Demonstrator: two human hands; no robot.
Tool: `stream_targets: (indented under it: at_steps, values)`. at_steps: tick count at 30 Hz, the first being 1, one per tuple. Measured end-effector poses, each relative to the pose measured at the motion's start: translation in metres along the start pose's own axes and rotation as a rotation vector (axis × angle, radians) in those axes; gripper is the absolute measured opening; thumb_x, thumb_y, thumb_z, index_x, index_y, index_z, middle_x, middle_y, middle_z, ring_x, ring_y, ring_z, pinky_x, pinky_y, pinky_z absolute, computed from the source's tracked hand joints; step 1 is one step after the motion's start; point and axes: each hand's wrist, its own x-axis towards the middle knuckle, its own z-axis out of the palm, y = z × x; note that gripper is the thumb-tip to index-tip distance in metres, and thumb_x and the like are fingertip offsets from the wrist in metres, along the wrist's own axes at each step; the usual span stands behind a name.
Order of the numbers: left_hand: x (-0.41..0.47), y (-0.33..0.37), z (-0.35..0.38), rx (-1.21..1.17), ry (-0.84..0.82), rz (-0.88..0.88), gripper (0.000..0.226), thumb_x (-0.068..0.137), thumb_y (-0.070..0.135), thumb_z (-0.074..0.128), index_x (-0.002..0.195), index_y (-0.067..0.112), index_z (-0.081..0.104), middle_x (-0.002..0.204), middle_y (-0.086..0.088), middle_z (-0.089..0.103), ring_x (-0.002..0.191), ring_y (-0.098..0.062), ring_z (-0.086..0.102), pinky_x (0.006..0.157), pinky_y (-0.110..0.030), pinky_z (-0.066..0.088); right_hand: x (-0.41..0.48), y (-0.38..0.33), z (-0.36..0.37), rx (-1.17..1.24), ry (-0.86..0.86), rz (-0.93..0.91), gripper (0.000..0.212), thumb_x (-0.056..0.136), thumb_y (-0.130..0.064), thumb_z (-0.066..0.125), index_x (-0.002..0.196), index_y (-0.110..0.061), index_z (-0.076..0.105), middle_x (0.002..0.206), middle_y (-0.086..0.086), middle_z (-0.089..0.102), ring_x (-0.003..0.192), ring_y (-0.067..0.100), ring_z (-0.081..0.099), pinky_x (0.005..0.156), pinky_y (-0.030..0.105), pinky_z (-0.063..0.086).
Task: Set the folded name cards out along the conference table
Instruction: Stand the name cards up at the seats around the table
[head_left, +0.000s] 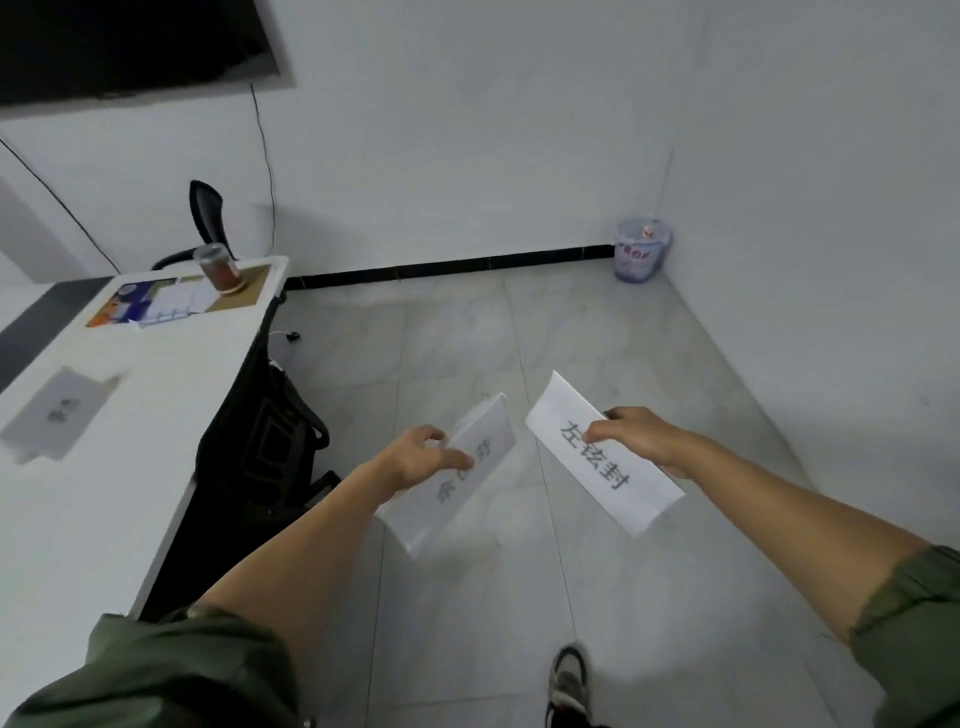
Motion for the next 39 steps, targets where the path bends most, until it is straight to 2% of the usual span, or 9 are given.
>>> stream_targets:
  at_steps: [4,7,11,16,19,24,30,34,39]
  values:
    - [0.077,0.05,-0.043,-0.056,0.054,-0.021,0.074,0.072,0.036,0.08,0.134,0.013,0.047,0.122,-0.013,0.059,0.1,-0.03,0.063,0.091,-0.042,0.052,0.098,-0.069,-0.042,-0.055,-0.031,-0.042,0.03,0.082,-0.03,0.07,0.105,-0.012,0.067,0.094,0.006,0.075,0.082,0.025,0.074,0.079,0.039,0.058]
    - [0.116,0.07,-0.071,-0.08,0.072,-0.037,0.083,0.063,0.043,0.082,0.133,0.013,0.049,0.121,-0.014,0.061,0.099,-0.031,0.065,0.091,-0.047,0.053,0.153,-0.112,-0.057,-0.07,-0.05,-0.077,0.026,0.083,-0.029,0.069,0.104,-0.012,0.066,0.094,0.006,0.074,0.081,0.024,0.073,0.076,0.036,0.057]
    - [0.181,0.083,-0.118,-0.112,0.117,-0.108,0.073,0.07,0.036,0.081,0.132,0.014,0.049,0.118,-0.014,0.062,0.097,-0.029,0.065,0.088,-0.042,0.054,0.241,-0.169,-0.061,-0.13,-0.113,-0.101,0.024,0.084,-0.029,0.068,0.104,-0.015,0.064,0.094,0.005,0.073,0.082,0.023,0.072,0.073,0.034,0.056]
    - [0.292,0.1,-0.189,-0.13,0.133,-0.108,0.092,0.049,0.048,0.082,0.128,0.012,0.052,0.117,-0.014,0.064,0.097,-0.03,0.066,0.091,-0.048,0.053,0.359,-0.232,-0.056,-0.142,-0.139,-0.115,0.025,0.083,-0.029,0.069,0.103,-0.016,0.063,0.094,0.004,0.074,0.083,0.023,0.073,0.076,0.035,0.057]
    - [0.358,0.122,-0.237,-0.153,0.155,-0.1,0.09,0.052,0.045,0.082,0.129,0.01,0.052,0.118,-0.014,0.063,0.098,-0.031,0.066,0.092,-0.049,0.053,0.423,-0.274,-0.062,-0.137,-0.135,-0.098,0.027,0.083,-0.029,0.069,0.106,-0.015,0.063,0.094,0.004,0.074,0.083,0.022,0.073,0.075,0.033,0.057]
    - [0.453,0.179,-0.313,-0.102,0.14,-0.051,0.065,0.077,0.032,0.077,0.13,0.01,0.047,0.117,-0.014,0.062,0.098,-0.031,0.065,0.088,-0.045,0.054,0.514,-0.352,-0.089,-0.102,-0.101,-0.121,0.023,0.084,-0.029,0.069,0.102,-0.018,0.063,0.095,0.003,0.073,0.084,0.022,0.072,0.074,0.032,0.055]
    - [0.568,0.22,-0.365,-0.044,0.114,-0.059,0.067,0.074,0.038,0.077,0.129,0.013,0.05,0.119,-0.013,0.062,0.1,-0.03,0.065,0.092,-0.047,0.053,0.628,-0.41,-0.113,-0.11,-0.106,-0.108,0.032,0.081,-0.032,0.07,0.109,-0.016,0.064,0.102,0.003,0.072,0.09,0.022,0.071,0.081,0.037,0.055]
    - [0.65,0.239,-0.398,-0.08,0.117,-0.096,0.067,0.073,0.035,0.079,0.129,0.013,0.049,0.119,-0.015,0.062,0.099,-0.031,0.066,0.092,-0.05,0.053,0.716,-0.449,-0.125,-0.128,-0.143,-0.102,0.037,0.08,-0.034,0.071,0.111,-0.017,0.062,0.106,0.001,0.069,0.093,0.021,0.068,0.074,0.032,0.054]
    - [0.738,0.265,-0.45,-0.158,0.175,-0.133,0.069,0.077,0.034,0.077,0.134,0.013,0.044,0.121,-0.016,0.059,0.101,-0.033,0.064,0.093,-0.051,0.052,0.832,-0.521,-0.138,-0.18,-0.203,-0.13,0.031,0.082,-0.032,0.07,0.107,-0.016,0.062,0.1,0.005,0.072,0.086,0.023,0.072,0.072,0.032,0.054]
